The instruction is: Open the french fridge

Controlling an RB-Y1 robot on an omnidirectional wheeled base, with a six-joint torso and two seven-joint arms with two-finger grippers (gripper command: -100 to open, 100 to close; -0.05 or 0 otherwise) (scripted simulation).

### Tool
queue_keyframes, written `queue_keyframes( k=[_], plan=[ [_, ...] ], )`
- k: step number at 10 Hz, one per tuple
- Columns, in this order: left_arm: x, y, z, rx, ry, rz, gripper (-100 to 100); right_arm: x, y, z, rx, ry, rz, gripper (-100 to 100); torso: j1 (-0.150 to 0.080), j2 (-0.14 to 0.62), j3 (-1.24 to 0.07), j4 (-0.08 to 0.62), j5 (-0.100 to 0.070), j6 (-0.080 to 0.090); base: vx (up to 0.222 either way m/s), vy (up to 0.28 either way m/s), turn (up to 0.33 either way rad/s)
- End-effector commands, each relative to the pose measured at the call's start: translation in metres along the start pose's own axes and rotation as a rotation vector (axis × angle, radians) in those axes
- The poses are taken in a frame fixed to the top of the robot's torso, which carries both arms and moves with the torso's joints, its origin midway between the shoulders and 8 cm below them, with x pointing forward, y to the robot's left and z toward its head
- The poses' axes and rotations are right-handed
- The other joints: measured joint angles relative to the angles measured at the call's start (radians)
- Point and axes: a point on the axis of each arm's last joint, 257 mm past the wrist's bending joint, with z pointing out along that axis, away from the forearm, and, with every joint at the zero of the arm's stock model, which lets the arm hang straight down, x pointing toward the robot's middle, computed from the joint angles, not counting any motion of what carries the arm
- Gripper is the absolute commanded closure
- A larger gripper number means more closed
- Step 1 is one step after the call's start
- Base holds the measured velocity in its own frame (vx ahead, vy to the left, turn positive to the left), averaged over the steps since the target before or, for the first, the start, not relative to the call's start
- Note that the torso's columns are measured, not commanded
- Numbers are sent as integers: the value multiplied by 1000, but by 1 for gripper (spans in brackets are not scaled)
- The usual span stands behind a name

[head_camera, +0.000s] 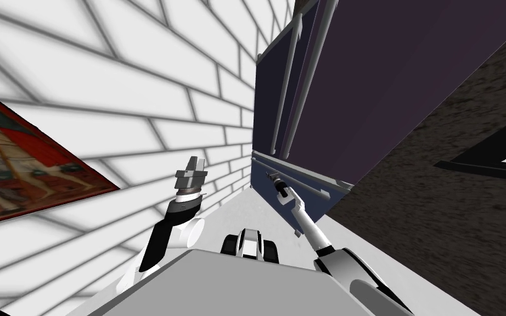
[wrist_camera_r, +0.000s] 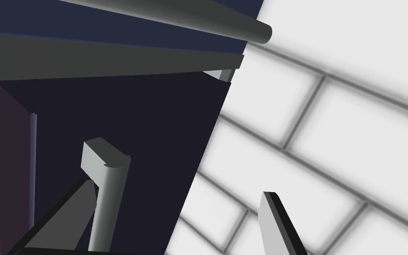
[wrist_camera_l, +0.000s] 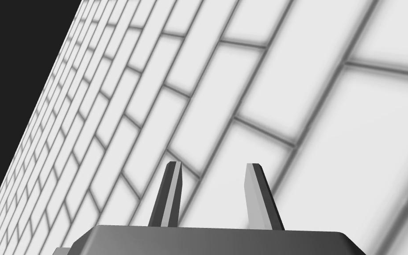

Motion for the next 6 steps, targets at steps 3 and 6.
queue_keyframes(
  k=[3,6],
  plan=[
    [0,0,0,0,0,0,0,-7,-29,25,47,42,-189,-100,0,0,0,0,0,0,-25,-8,40],
    [0,0,0,0,0,0,0,-12,-56,39,90,79,-306,-100,0,0,0,0,0,0,-20,-16,49]
  ],
)
